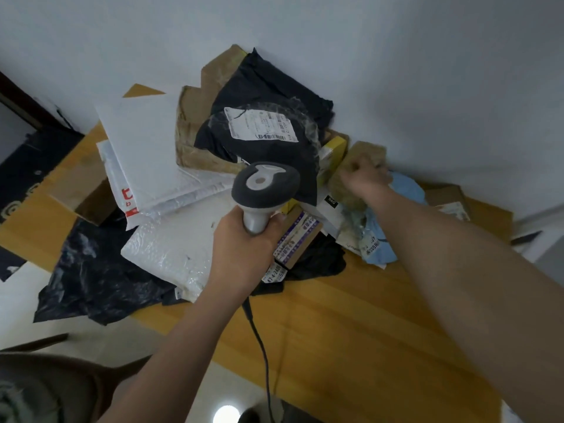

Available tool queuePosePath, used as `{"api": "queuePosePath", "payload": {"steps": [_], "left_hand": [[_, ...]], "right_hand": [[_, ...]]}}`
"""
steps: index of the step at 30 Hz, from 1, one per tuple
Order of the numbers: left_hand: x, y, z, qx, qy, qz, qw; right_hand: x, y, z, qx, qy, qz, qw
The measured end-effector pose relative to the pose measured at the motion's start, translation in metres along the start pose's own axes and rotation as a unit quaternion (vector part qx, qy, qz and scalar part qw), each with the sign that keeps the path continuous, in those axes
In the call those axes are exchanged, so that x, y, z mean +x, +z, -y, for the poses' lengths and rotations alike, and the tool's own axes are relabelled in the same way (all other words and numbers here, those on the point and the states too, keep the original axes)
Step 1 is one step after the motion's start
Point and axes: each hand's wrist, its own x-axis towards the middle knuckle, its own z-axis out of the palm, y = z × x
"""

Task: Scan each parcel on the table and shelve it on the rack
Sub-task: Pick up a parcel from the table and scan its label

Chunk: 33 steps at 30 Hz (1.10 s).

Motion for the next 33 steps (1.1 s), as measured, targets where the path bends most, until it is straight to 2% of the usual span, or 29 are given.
{"api": "queuePosePath", "payload": {"steps": [5,9,11,13,16,19,22,26,33], "left_hand": [[-0.006,0.012,0.002,0.008,-0.002,-0.003,1.000],[-0.008,0.021,-0.003,0.015,-0.004,-0.004,1.000],[-0.009,0.026,-0.007,0.016,-0.003,-0.002,1.000],[-0.012,0.030,-0.010,0.009,-0.003,0.001,1.000],[-0.017,0.034,-0.013,0.013,0.003,-0.001,1.000],[-0.023,0.039,-0.015,0.009,0.006,0.002,1.000],[-0.028,0.042,-0.017,0.012,0.007,0.002,1.000],[-0.029,0.047,-0.023,0.014,0.006,0.000,1.000],[-0.032,0.054,-0.025,0.029,0.006,0.003,1.000]], "right_hand": [[-0.001,0.007,-0.028,-0.020,0.025,-0.028,0.999],[-0.003,0.009,-0.035,0.035,0.069,-0.013,0.997],[-0.005,0.006,-0.036,0.050,0.070,0.000,0.996],[-0.008,0.002,-0.036,0.043,0.036,0.015,0.998],[-0.009,-0.007,-0.038,0.046,-0.066,0.077,0.994],[-0.016,-0.018,-0.048,0.121,-0.089,0.172,0.974],[-0.026,-0.021,-0.062,0.141,-0.084,0.204,0.965],[-0.032,-0.016,-0.062,0.186,-0.069,0.180,0.964],[-0.041,0.001,-0.045,0.097,-0.038,0.097,0.990]]}}
